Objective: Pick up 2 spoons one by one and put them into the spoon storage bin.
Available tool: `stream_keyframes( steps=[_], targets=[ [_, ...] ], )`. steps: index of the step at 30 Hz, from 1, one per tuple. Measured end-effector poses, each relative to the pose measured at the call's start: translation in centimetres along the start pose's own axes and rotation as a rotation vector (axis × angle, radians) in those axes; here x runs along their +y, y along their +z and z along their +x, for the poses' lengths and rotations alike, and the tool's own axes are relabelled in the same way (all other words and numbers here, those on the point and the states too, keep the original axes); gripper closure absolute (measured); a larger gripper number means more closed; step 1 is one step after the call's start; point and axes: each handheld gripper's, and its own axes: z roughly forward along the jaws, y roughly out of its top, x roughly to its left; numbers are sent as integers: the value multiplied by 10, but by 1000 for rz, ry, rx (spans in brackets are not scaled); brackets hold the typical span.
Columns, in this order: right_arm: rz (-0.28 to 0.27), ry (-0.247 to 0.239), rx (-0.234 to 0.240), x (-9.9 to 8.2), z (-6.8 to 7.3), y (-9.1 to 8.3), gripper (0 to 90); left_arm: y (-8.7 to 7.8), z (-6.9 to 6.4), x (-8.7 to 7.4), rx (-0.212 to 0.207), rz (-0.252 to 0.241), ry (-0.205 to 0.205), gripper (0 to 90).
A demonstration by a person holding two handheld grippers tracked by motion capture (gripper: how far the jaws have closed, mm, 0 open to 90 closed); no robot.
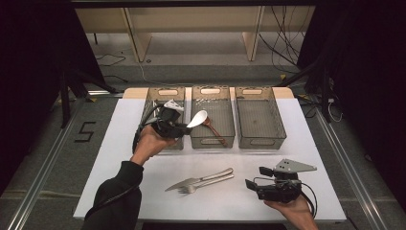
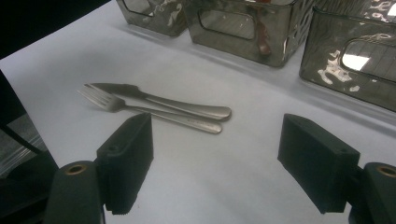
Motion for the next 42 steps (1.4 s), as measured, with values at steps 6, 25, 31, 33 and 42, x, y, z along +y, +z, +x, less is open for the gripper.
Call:
stream_keyframes(
  steps=[6, 25, 31, 33, 42],
  targets=[
    [0, -3, 0, 0, 0, 0, 270, 15, 6, 8, 6, 7, -16, 743],
    [-9, 0, 5, 0, 0, -1, 270, 53, 5, 35, 14, 8, -27, 743],
    [-11, -3, 6, 0, 0, -1, 270, 64, 4, 42, 14, 21, -22, 742],
    [-12, -4, 6, 0, -1, -2, 270, 67, 4, 43, 13, 24, -23, 742],
    [-11, 0, 8, 0, -1, -2, 270, 81, 2, 46, 15, 57, -28, 742]
  ],
)
